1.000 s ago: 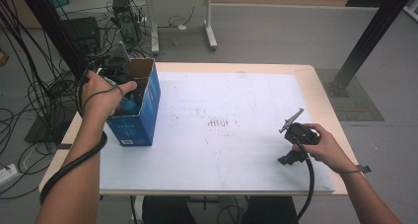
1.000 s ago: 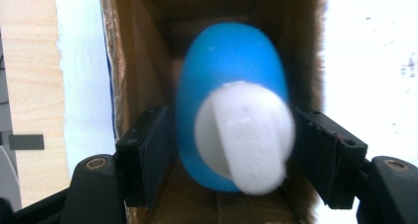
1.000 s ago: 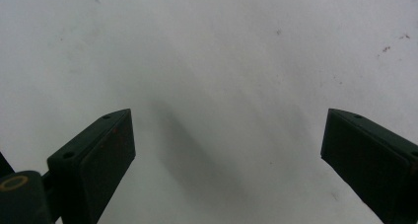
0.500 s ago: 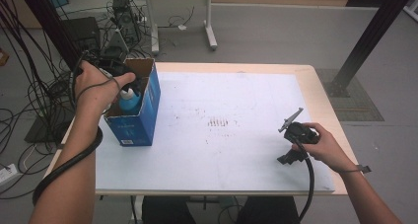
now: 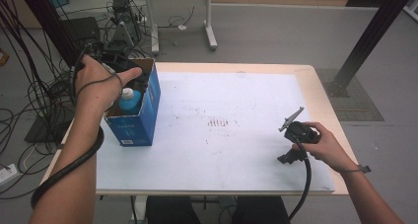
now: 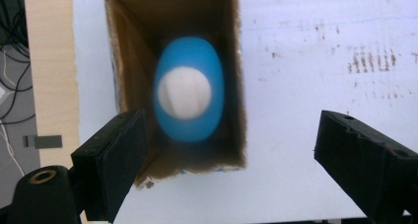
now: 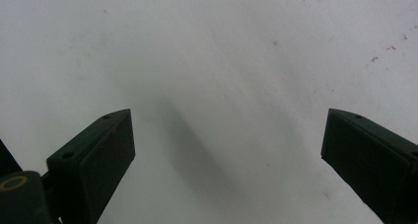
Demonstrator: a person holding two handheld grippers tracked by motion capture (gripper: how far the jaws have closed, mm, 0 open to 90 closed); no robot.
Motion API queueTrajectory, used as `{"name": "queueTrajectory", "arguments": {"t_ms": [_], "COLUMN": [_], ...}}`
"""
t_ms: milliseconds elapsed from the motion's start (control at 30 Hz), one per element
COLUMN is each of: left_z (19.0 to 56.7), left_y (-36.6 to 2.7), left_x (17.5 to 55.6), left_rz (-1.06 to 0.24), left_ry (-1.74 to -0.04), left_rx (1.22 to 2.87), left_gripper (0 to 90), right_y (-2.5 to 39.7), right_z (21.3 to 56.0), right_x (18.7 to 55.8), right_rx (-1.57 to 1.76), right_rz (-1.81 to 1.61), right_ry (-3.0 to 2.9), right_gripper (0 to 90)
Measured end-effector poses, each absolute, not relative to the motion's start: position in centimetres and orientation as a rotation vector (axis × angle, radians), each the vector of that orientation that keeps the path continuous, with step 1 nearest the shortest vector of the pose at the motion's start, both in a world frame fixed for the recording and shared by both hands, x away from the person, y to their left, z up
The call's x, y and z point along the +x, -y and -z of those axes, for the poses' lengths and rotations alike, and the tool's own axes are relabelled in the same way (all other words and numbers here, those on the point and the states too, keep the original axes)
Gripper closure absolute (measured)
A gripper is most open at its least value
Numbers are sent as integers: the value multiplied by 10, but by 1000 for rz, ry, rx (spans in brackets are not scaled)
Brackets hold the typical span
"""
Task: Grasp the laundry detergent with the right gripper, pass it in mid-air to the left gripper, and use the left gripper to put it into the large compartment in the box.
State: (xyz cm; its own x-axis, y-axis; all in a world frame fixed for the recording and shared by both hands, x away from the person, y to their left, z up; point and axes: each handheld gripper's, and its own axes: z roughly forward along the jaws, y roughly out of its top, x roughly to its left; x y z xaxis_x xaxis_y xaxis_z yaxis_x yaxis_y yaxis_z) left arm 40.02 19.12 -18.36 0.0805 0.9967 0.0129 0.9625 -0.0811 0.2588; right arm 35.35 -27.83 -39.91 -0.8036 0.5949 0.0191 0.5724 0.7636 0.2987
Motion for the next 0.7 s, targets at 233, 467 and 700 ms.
{"name": "queueTrajectory", "arguments": {"t_ms": [233,467,700], "left_z": [175,168,165], "left_y": [-170,-144,-118], "left_x": [392,385,375], "left_rz": [-264,-231,-185], "left_ry": [-1928,-1850,-1742], "left_rx": [2194,2266,2349], "left_gripper": [81,44,45], "right_y": [280,283,281], "right_z": [401,401,400], "right_x": [351,350,350], "right_rx": [962,960,956], "right_rz": [-443,-444,-440], "right_ry": [-2879,-2874,-2874], "right_gripper": [59,59,59]}}
